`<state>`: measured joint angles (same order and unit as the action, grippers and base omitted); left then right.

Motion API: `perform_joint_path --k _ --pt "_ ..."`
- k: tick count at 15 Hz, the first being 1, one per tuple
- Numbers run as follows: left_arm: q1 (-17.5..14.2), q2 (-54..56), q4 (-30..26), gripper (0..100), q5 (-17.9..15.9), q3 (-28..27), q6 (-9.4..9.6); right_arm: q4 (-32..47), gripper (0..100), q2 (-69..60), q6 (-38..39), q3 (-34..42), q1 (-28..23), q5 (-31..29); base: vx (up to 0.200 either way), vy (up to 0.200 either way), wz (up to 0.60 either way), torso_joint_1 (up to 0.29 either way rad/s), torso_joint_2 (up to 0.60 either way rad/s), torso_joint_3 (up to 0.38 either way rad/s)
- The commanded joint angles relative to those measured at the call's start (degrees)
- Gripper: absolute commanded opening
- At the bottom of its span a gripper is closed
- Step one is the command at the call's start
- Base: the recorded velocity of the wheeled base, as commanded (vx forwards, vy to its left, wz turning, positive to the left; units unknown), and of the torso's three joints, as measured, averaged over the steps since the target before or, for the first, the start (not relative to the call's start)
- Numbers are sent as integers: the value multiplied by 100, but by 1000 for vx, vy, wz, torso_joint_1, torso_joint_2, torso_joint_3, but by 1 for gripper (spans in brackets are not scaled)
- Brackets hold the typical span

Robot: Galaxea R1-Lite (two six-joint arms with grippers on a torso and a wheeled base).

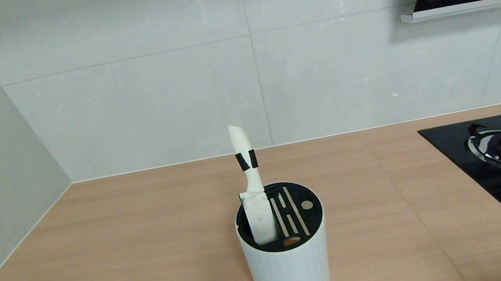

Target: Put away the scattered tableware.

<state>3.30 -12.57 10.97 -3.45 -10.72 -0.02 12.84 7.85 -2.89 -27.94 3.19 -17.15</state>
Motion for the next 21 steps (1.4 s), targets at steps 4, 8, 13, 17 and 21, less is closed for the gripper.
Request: perform_joint_path --k 4,8,13,17,21 --pt "-383 1248 -16 100 160 834 -323 140 100 -741 456 447 -346 -78 0 0 0 0 0 0" --pt "-374 1257 -1018 100 749 1072 -165 -414 100 -767 175 1528 -346 72 0 0 0 0 0 0" --pt "-374 1257 -1080 100 503 1072 125 -1495 100 -767 227 2785 -346 713 0 0 0 0 0 0" --pt "-374 1257 -1080 100 512 1072 -42 -1240 100 -767 333 2785 -346 1425 0 0 0 0 0 0" --pt "-374 1257 -1080 100 512 1072 -42 -1249 100 -767 271 2785 -346 1460 0 0 0 0 0 0"
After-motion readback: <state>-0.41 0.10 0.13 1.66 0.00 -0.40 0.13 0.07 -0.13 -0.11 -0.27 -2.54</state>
